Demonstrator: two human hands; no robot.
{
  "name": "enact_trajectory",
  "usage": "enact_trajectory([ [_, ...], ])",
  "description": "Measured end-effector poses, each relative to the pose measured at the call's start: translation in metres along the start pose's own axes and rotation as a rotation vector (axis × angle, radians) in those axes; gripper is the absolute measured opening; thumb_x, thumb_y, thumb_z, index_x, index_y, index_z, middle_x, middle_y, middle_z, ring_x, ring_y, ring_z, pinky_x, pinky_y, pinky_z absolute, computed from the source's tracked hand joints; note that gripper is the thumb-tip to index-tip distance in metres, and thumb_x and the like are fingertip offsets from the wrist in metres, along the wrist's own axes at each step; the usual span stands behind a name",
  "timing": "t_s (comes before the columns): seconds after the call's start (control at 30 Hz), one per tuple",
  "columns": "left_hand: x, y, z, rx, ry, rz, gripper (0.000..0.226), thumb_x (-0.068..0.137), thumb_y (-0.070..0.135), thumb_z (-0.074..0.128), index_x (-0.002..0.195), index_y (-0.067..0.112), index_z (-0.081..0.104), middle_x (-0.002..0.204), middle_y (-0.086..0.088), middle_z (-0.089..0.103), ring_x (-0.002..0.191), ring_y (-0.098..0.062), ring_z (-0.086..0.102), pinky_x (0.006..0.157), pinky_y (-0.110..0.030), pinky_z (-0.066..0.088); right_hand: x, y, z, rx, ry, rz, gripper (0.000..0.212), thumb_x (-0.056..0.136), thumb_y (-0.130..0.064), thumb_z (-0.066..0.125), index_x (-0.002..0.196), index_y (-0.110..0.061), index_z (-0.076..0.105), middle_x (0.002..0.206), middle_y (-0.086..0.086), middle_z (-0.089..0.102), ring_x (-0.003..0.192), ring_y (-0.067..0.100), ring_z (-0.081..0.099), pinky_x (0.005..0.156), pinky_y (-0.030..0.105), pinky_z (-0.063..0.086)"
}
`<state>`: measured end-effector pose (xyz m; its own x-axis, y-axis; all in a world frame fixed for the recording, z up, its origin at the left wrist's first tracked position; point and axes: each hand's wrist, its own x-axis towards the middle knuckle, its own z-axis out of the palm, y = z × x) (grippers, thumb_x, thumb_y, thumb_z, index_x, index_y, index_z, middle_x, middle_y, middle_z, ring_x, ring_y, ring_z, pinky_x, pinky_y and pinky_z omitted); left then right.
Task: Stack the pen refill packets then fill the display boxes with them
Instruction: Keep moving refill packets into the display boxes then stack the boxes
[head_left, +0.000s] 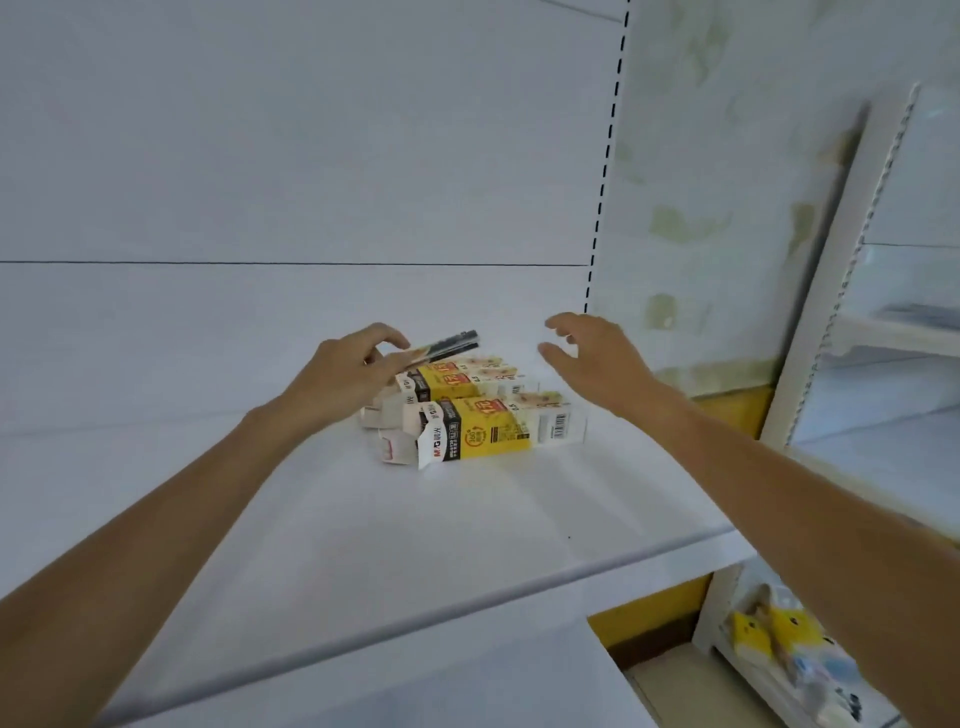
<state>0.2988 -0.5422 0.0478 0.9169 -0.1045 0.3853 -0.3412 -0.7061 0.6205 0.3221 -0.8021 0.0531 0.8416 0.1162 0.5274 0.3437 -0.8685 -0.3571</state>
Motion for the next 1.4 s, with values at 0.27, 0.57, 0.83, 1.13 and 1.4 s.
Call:
enact_trajectory([
  [0.27,-0.047,-0.043,-0.013,0.118,0.092,-0.247,0.009,0.088,0.037,0.058,0.085,0.034,0.065,0.075,0.001,0.065,0.052,-0.003,0.048,0.054,-0.022,0.033,0.009,0.035,0.063,-0.002,-0.27,-0.111,0.041,0.091,-0.049,0.042,0.091,-0.015,0.064,0.081,0.0,0.067,0.076,0.017,0.058,0.059,0.028,0.037],
  [0.57,-0.067,-0.039,0.015,0.215,0.137,-0.249,0.006,0.084,0.04,0.061,0.078,0.04,0.063,0.06,0.01,0.05,0.056,-0.007,0.045,0.059,-0.024,0.035,0.014,0.042,0.079,-0.032,-0.13,-0.223,0.036,0.088,-0.035,0.042,0.06,-0.013,0.042,0.06,0.001,0.052,0.06,0.021,0.047,0.053,0.028,0.033],
  [0.83,-0.051,-0.024,0.034,0.162,0.11,-0.229,0.003,0.084,0.039,0.059,0.085,0.04,0.062,0.072,0.008,0.058,0.067,-0.012,0.048,0.061,-0.027,0.033,0.014,0.043,0.079,-0.016,-0.135,-0.248,0.036,0.087,-0.035,0.043,0.058,-0.016,0.033,0.058,-0.003,0.043,0.057,0.017,0.038,0.051,0.026,0.027],
  [1.13,-0.039,-0.028,0.034,0.006,0.094,-0.271,0.005,0.083,0.034,0.059,0.08,0.035,0.064,0.084,-0.007,0.063,0.08,-0.022,0.052,0.072,-0.029,0.035,0.015,0.045,0.082,-0.046,-0.125,-0.287,0.031,0.089,-0.036,0.041,0.066,-0.016,0.045,0.069,-0.002,0.053,0.068,0.02,0.047,0.051,0.027,0.027],
  [1.4,-0.034,-0.017,0.051,0.086,0.032,-0.253,0.007,0.093,0.028,0.053,0.092,0.032,0.058,0.077,0.01,0.058,0.075,-0.011,0.051,0.063,-0.023,0.034,0.016,0.043,0.085,-0.057,-0.118,-0.298,0.031,0.09,-0.037,0.04,0.079,-0.013,0.057,0.078,-0.001,0.059,0.076,0.02,0.051,0.055,0.028,0.032],
])
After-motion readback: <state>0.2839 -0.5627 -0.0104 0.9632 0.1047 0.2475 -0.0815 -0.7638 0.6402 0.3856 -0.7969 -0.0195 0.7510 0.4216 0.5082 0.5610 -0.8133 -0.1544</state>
